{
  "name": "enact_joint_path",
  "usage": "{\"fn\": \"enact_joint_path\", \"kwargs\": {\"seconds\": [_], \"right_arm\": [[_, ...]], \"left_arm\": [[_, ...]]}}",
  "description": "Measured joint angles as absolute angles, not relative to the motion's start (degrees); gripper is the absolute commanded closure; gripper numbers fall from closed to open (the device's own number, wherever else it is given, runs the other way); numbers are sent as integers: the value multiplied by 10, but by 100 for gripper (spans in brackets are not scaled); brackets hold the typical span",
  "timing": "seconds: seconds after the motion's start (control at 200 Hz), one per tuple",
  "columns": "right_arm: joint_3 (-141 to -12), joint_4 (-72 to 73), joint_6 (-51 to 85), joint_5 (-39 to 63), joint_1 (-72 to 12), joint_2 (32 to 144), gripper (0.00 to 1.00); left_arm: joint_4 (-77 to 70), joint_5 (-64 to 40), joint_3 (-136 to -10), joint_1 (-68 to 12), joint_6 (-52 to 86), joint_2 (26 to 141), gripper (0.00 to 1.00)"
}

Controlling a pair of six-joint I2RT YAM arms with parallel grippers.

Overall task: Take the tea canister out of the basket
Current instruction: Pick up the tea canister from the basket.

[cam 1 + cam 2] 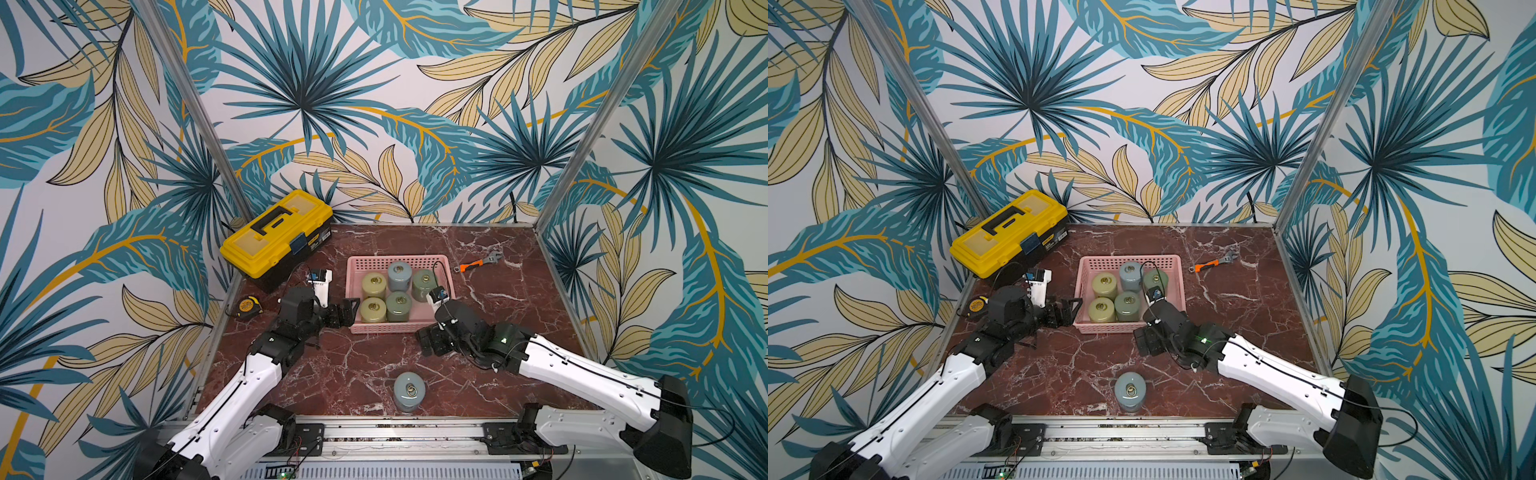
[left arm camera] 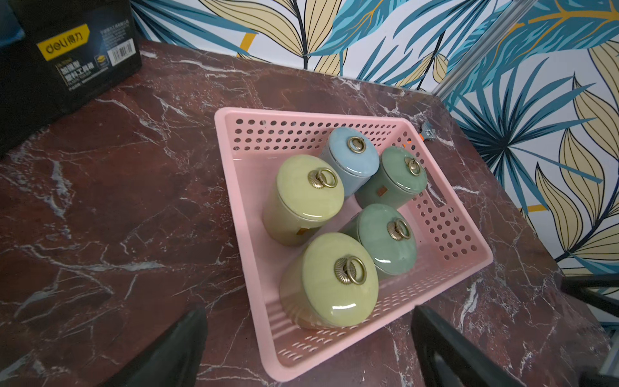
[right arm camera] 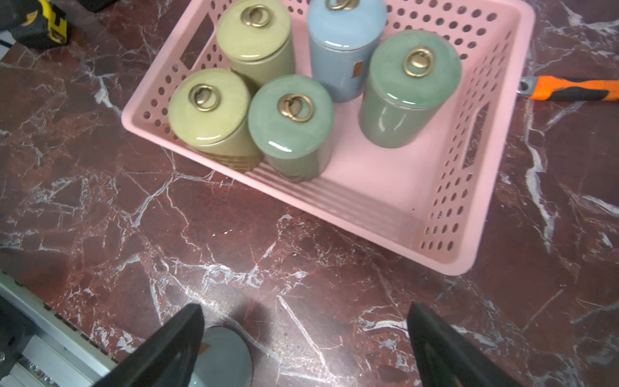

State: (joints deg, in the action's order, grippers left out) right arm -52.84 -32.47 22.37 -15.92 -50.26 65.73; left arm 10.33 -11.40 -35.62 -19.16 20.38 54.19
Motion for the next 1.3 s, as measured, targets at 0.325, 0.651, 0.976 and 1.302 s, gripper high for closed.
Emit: {"fn": "enact_joint_path", "kwargs": {"seconds": [0.325, 0.651, 0.976, 1.302], "right_arm": [[-519, -329, 156, -105, -334, 625, 1], [-484, -293, 120, -41, -211, 625, 1], [-410, -202, 116, -20, -202, 596, 1], [-395, -168, 115, -16, -202, 568, 1]], "left_arm": [[175, -102, -427, -240, 200, 616, 0], [236, -69, -483, -286, 189, 683, 0], [312, -46, -573, -316, 162, 774, 0], [393, -28, -665, -332, 132, 859, 0]]}}
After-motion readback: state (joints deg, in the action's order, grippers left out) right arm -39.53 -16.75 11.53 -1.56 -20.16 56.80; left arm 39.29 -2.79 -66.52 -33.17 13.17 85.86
